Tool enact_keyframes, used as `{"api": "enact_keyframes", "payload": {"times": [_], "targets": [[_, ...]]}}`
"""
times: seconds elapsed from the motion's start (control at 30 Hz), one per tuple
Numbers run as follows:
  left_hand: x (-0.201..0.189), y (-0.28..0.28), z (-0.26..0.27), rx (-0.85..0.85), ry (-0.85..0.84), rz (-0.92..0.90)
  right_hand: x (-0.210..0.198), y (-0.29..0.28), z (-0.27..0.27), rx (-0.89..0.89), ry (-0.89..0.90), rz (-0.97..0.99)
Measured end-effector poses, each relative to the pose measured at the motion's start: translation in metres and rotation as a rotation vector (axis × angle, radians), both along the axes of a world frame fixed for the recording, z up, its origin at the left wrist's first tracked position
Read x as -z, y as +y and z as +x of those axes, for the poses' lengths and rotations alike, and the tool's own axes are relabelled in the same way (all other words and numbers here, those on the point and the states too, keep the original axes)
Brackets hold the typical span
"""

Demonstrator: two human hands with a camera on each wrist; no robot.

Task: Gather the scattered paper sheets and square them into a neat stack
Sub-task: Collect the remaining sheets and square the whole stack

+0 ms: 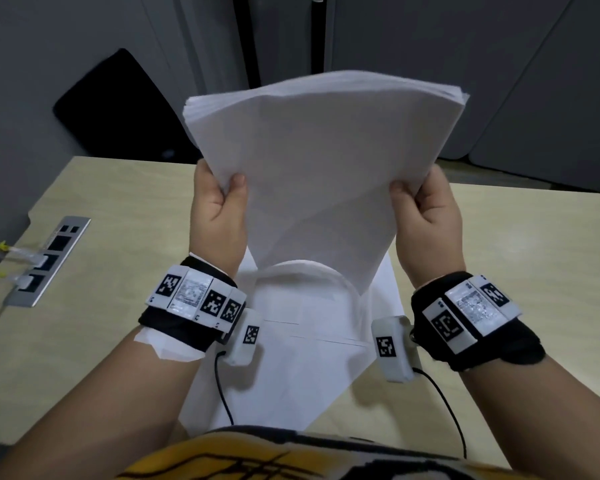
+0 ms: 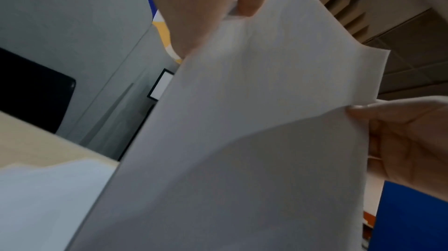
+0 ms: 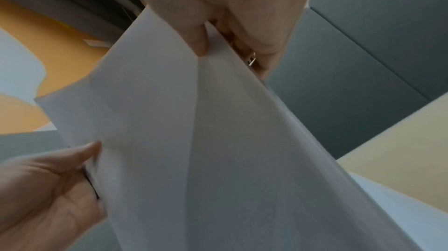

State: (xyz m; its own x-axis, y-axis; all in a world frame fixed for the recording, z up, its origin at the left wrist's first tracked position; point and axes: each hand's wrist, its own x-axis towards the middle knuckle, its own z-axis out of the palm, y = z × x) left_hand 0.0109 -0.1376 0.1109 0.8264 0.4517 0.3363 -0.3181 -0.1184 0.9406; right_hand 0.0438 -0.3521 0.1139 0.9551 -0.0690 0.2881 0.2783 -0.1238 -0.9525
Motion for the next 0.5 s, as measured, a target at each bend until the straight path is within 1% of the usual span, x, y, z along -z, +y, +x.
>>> {"api": "enact_keyframes", "payload": {"times": [0.07, 0.17, 0.23, 0.27, 0.33, 0.43, 0.5], "targets": [[0.013, -0.004, -0.003, 0.007, 0.099, 0.008, 0.010, -0.003, 0.000, -0.044, 0.085, -0.090], [0.051, -0.013, -0.008, 0.041, 0.351, -0.010, 0.041, -0.011, -0.007, -0.077, 0.305, -0.278], [0.069, -0.018, -0.011, 0.053, 0.459, 0.041, 0.060, -0.015, -0.012, -0.102, 0.413, -0.372], [0.073, -0.020, -0.012, 0.054, 0.486, 0.070, 0.066, -0.017, -0.014, -0.111, 0.436, -0.402], [0.074, -0.022, -0.011, 0.029, 0.492, 0.070, 0.069, -0.018, -0.015, -0.108, 0.437, -0.416], [0.064, -0.019, -0.009, -0.057, 0.493, 0.101, 0.065, -0.017, -0.011, -0.076, 0.407, -0.370], [0.065, -0.008, -0.006, -0.124, 0.526, 0.124, 0.066, -0.014, -0.009, -0.083, 0.408, -0.337]]}}
